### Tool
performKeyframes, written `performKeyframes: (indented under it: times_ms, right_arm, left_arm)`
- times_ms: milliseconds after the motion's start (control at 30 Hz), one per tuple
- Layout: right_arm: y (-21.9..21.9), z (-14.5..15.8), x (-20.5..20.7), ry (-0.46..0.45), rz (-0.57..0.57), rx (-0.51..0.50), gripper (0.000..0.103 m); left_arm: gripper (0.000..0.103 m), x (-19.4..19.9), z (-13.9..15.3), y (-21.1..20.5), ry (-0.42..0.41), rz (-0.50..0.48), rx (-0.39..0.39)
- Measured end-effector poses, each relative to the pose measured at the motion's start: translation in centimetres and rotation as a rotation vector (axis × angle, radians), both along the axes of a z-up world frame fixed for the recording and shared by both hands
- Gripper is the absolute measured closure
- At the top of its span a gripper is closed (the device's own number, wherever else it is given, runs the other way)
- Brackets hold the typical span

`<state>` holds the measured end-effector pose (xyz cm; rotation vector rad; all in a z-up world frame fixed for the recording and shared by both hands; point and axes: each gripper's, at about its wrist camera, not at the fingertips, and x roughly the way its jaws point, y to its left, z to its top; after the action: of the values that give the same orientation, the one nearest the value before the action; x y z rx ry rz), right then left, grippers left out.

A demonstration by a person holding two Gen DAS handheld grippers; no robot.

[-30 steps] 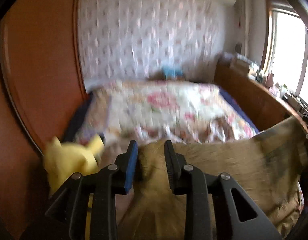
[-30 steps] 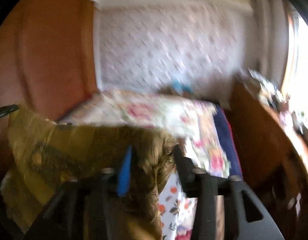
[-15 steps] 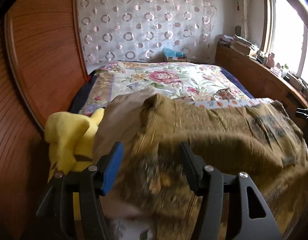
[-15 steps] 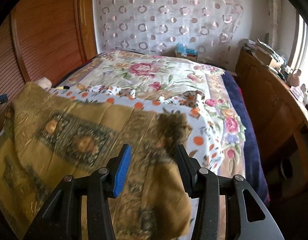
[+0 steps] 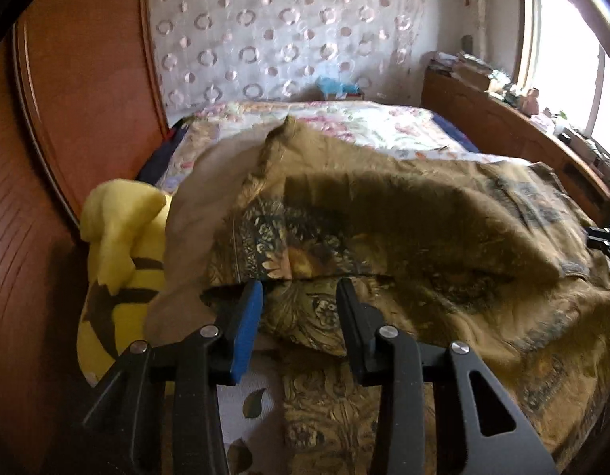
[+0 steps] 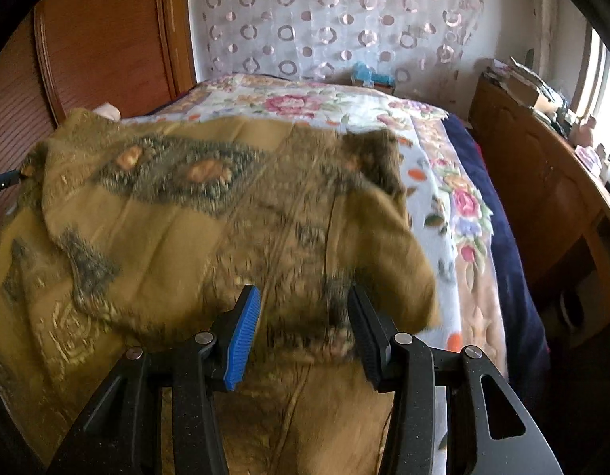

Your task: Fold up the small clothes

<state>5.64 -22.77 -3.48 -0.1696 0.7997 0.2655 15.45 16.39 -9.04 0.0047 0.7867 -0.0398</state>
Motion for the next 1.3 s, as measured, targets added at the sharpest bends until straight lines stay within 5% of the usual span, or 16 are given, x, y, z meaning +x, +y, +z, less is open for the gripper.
performKeyframes:
  times_ms: [300, 367, 433, 800, 1067, 1133, 1233, 1300]
  right_arm:
    - [-0.9, 0.3, -0.1, 0.008, -0.025, -0.007, 0.054]
    - [-1.2, -0.3, 0.2, 0.014, -0.026, 0.011, 0.053]
    - [-1.7, -0.3, 0.2, 0.018, -0.027, 0.026, 0.052]
    - [-1.2, -1.3, 1.0, 0.015, -0.03, 0.018, 0.052]
    - [-1.2, -1.2, 0.9, 0.014, -0.03, 0.018, 0.052]
    - [-1.2, -1.3, 0.9, 0.014, -0.03, 0.018, 0.052]
    - [-1.3, -1.3, 0.9, 0.014, -0.03, 0.019, 0.052]
    - [-1.3, -1.3, 0.9, 0.014, -0.029, 0.018, 0.052]
  left_arm:
    - [0.066, 1.6, -0.4, 0.1, 0.007, 0.024, -0.079]
    - [0.098, 1.8, -0.3, -0.3, 0.016, 0.013, -0.085]
    - [0.1, 1.6, -0.1, -0.6, 0.012, 0.005, -0.078]
    - [0.101, -3.5, 8.6, -3.4, -0.121, -0.134, -0.171]
    - [0.101, -3.6, 8.8, -3.3, -0.123, -0.096, -0.073]
    - [0.094, -3.2, 7.6, -2.9, -0.095, -0.09, -0.076]
    - [0.06, -2.8, 6.1, -2.7, -0.082, -0.076, -0.047]
    - [0.058, -2.2, 5.1, -2.4, -0.07, -0.068, -0.034]
